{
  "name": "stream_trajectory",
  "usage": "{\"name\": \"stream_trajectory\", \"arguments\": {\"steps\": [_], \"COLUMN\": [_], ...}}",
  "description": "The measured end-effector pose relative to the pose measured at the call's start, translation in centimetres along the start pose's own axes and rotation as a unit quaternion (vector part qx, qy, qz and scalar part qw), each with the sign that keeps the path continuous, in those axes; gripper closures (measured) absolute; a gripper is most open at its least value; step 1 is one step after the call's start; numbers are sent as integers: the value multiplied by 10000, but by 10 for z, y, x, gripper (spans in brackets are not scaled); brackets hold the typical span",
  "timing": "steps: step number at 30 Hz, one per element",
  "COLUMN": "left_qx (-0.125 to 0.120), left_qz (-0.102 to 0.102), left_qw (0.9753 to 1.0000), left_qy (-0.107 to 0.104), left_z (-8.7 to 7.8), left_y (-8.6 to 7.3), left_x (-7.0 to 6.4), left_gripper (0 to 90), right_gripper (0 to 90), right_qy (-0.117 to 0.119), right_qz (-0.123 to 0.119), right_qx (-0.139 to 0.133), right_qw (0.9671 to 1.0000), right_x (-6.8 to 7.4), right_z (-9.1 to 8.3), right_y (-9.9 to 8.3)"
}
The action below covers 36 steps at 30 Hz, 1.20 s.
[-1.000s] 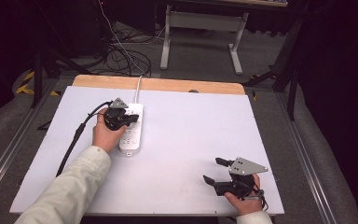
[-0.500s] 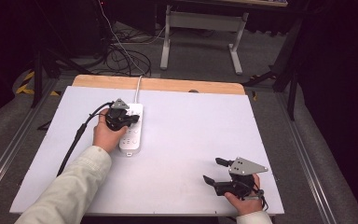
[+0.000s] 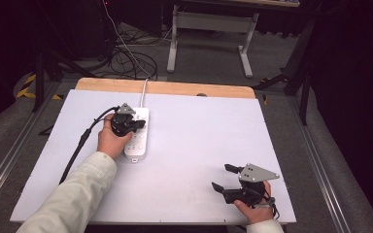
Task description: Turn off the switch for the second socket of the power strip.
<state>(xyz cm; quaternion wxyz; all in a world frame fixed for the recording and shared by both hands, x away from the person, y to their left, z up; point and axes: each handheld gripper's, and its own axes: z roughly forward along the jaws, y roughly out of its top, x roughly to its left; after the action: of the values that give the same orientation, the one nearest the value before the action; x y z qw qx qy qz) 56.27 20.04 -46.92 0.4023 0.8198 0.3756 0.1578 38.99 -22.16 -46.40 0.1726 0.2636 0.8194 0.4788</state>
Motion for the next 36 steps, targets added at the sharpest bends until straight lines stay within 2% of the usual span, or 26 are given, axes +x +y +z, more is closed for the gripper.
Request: {"name": "stream_trajectory", "arguments": {"steps": [6,12,18,21,22,24,25,26,29,33,36], "left_qx": [30,40,106,118,158,181,194,189,206,250,179], "left_qz": [-15,-85,113,82,259,273,258,127,84,131,62], "left_qw": [10000,10000,9996,9996,9987,9986,9985,9991,9991,9988,9992], "left_qy": [62,27,225,242,403,419,431,362,352,392,338], "left_z": [0,0,0,0,1,1,1,1,1,2,2], "left_y": [1,1,2,2,4,4,5,5,5,5,3], "left_x": [-2,-1,-6,-8,-12,-13,-13,-11,-11,-12,-10], "left_gripper": [900,900,900,900,900,900,900,900,900,900,900], "right_gripper": [230,229,229,230,229,230,229,229,229,229,229], "right_qy": [5,2,15,12,5,5,7,14,21,17,34], "right_qz": [-5,-15,-15,-14,-19,-20,-15,-20,-18,-10,-7], "right_qx": [9,-3,18,15,10,10,16,25,19,18,19], "right_qw": [10000,10000,10000,10000,10000,10000,10000,10000,10000,10000,10000], "right_x": [0,0,0,0,0,0,0,1,1,1,1], "right_z": [0,0,0,0,0,0,0,1,0,0,1], "right_y": [0,0,0,0,0,0,0,0,0,0,0]}}
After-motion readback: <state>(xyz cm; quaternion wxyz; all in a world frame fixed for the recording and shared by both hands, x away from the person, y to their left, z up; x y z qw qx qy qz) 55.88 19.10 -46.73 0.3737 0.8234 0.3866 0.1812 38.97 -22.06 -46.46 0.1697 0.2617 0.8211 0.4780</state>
